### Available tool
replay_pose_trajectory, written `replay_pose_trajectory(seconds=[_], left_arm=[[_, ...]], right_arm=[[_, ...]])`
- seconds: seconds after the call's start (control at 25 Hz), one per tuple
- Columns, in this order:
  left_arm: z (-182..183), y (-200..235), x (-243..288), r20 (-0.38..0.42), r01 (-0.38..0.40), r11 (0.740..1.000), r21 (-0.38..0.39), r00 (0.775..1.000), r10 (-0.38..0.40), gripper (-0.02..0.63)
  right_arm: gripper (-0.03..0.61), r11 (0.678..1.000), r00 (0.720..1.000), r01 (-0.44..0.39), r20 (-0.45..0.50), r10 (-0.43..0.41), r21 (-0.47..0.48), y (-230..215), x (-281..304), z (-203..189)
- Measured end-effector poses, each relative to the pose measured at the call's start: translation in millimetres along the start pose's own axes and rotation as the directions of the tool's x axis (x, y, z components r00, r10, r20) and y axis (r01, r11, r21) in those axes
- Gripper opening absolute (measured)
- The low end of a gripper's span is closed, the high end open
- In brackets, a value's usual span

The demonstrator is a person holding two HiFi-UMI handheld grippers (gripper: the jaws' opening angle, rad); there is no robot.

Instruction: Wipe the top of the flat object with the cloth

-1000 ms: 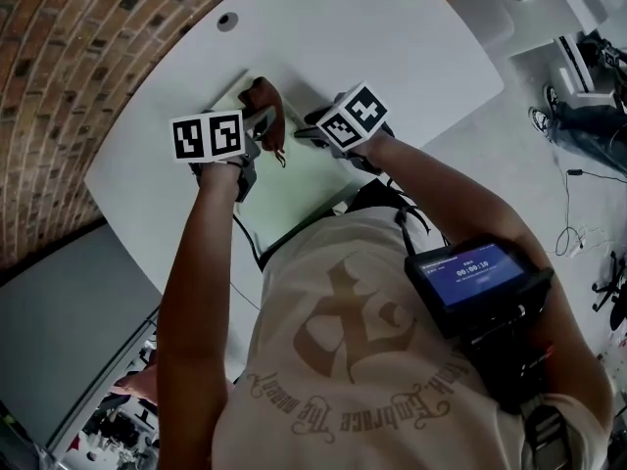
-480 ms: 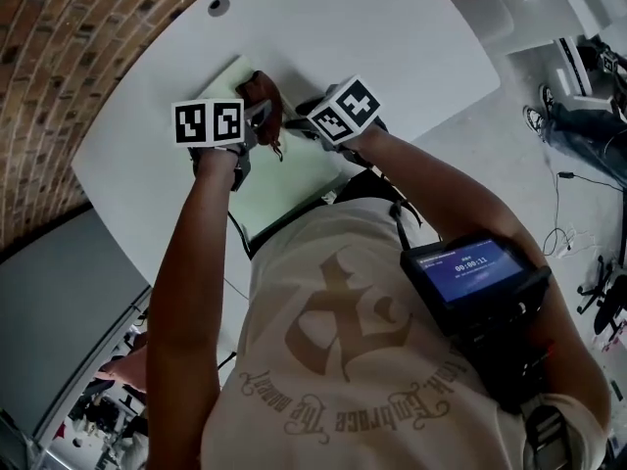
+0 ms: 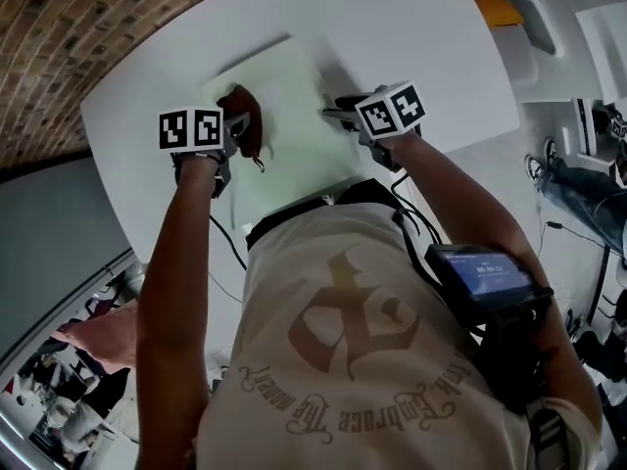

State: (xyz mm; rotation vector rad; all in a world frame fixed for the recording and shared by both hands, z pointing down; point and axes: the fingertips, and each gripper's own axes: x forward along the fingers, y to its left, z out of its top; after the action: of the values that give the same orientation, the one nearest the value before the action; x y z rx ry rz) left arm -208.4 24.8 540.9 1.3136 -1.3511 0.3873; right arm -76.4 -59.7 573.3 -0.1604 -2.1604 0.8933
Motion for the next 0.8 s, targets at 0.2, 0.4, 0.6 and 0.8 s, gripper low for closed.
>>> replay_pose_trajectory(seconds=[0.2,0.4,0.6,0.8], left_arm=[[-22,45,-31,0.056,-0.03,0.994,-0.101,0.998,0.036,0.078],[-51,68,-50,0.056,-0.056,0.989,-0.138,0.996,0.064,0.078],[-46,54,-62,0.113,0.003,0.993,-0.117,0.994,0.01,0.078],[-14,-5,-57,0.159,0.136,0.991,-0.007,0.978,-0.133,0.078]], right_arm=[[0.192,1.0,1.0,0.02,0.011,-0.02,0.017,-2,2,3],[0.184,0.997,0.997,0.061,0.04,-0.063,0.045,0,-1,3],[0.189,0.997,0.996,0.078,0.05,-0.079,0.03,8,-10,0],[0.19,0.993,0.993,0.095,0.06,-0.099,0.075,16,-20,-21]])
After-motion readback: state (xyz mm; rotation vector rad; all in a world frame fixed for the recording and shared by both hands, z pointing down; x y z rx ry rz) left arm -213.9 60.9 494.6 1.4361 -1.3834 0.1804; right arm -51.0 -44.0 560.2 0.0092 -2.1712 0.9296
